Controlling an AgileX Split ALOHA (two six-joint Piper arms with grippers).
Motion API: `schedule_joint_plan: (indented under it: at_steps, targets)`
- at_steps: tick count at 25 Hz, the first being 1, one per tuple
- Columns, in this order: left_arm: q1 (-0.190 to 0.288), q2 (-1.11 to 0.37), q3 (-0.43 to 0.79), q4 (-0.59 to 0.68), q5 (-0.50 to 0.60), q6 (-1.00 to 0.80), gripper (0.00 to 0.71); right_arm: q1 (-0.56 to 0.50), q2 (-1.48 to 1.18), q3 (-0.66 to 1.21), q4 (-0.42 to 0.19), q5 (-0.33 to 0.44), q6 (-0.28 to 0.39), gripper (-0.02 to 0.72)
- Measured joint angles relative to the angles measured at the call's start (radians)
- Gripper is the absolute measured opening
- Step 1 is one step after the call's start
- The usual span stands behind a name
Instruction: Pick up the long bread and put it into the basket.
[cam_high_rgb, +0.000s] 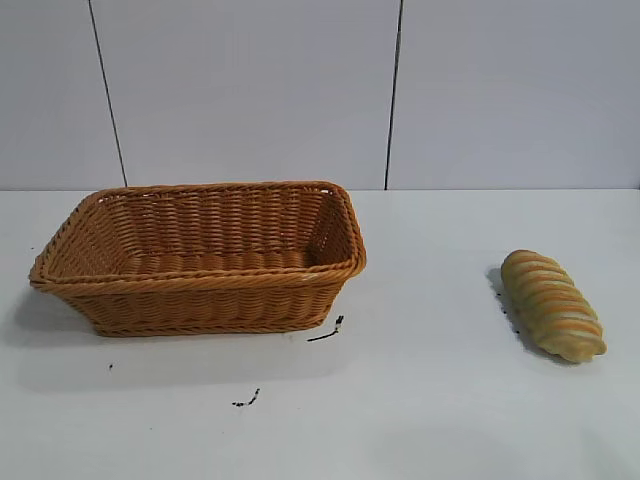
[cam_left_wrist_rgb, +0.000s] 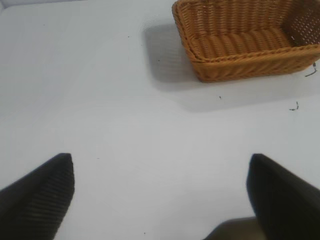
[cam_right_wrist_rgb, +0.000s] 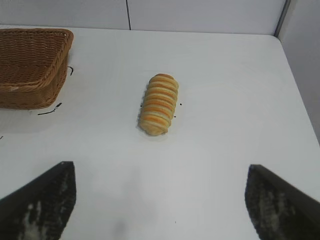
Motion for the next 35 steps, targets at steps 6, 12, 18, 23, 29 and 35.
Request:
schedule_joint_plan:
  at_steps: [6,12,18,23,29,35]
  targets:
    - [0.0,0.0,0.0,0.0,0.0,0.0,0.696,0.0,0.0,0.0,0.0,0.0,0.0,0.63]
    - [0.0,0.0,0.0,0.0,0.0,0.0,0.696,0.0,0.0,0.0,-0.003,-0.001,0.0,0.634]
    - [0.0,0.0,0.0,0.0,0.0,0.0,0.696,0.0,0.149,-0.048,-0.007,-0.009,-0.001,0.68]
    - [0.0,0.0,0.0,0.0,0.0,0.0,0.696,0.0,0.445,-0.149,-0.01,-0.042,-0.001,0.683]
    - [0.0,0.0,0.0,0.0,0.0,0.0,0.696,0.0,0.851,-0.284,-0.012,-0.112,-0.001,0.683]
    - [0.0,0.0,0.0,0.0,0.0,0.0,0.696,0.0,1.27,-0.464,-0.011,-0.141,-0.001,0.683]
